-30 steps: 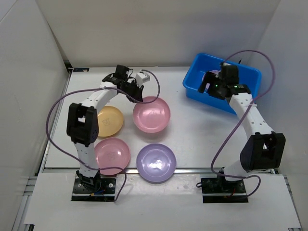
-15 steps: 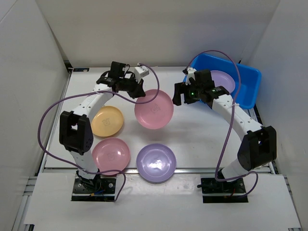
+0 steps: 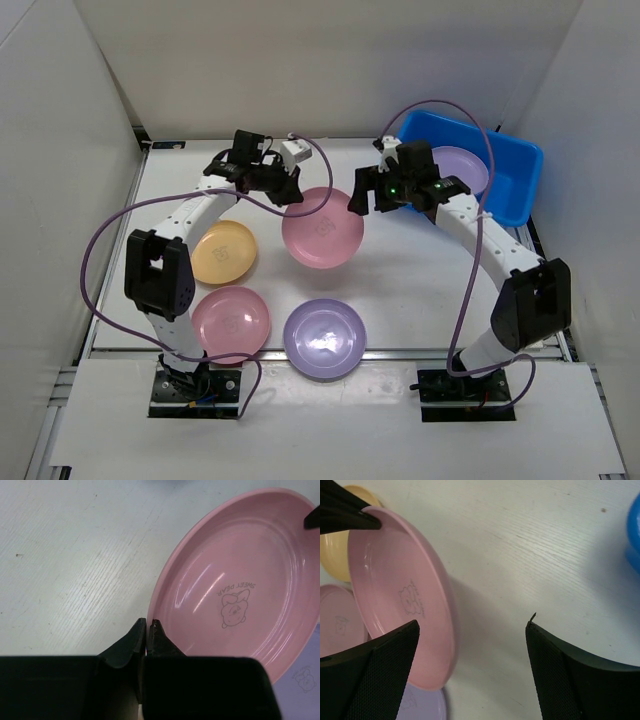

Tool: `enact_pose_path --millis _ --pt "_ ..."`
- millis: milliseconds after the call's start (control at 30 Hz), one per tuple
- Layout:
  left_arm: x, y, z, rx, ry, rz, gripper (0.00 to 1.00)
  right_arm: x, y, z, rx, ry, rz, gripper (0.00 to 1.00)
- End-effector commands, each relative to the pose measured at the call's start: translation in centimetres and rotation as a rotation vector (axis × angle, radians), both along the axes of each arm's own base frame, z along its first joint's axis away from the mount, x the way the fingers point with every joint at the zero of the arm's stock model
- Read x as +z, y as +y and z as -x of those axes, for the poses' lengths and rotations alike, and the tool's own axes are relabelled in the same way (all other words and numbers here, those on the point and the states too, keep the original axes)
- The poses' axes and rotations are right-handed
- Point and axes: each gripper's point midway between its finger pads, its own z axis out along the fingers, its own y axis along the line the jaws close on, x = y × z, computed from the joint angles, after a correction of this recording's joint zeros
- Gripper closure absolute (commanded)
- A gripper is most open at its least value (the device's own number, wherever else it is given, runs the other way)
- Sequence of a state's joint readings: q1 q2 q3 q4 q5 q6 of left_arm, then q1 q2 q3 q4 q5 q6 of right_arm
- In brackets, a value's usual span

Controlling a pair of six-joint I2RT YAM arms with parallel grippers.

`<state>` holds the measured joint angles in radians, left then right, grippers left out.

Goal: Place the plates into the plastic bin on the countertop

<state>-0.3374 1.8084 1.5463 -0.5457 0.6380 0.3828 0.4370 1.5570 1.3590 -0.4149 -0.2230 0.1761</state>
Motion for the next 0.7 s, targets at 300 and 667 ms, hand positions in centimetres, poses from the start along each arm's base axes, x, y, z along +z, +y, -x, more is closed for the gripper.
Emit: enact_pose_path --millis 300,667 --pt "5.5 -1.2 0.5 -0.018 -0.109 0.093 0.86 0.1 3.0 -0.3 0.047 0.025 -0.069 1.00" --pt "4.2 0.2 1.4 0.143 -0.038 0.110 0.01 5.3 -12.6 -8.1 -0.552 -0.066 0.016 1.00"
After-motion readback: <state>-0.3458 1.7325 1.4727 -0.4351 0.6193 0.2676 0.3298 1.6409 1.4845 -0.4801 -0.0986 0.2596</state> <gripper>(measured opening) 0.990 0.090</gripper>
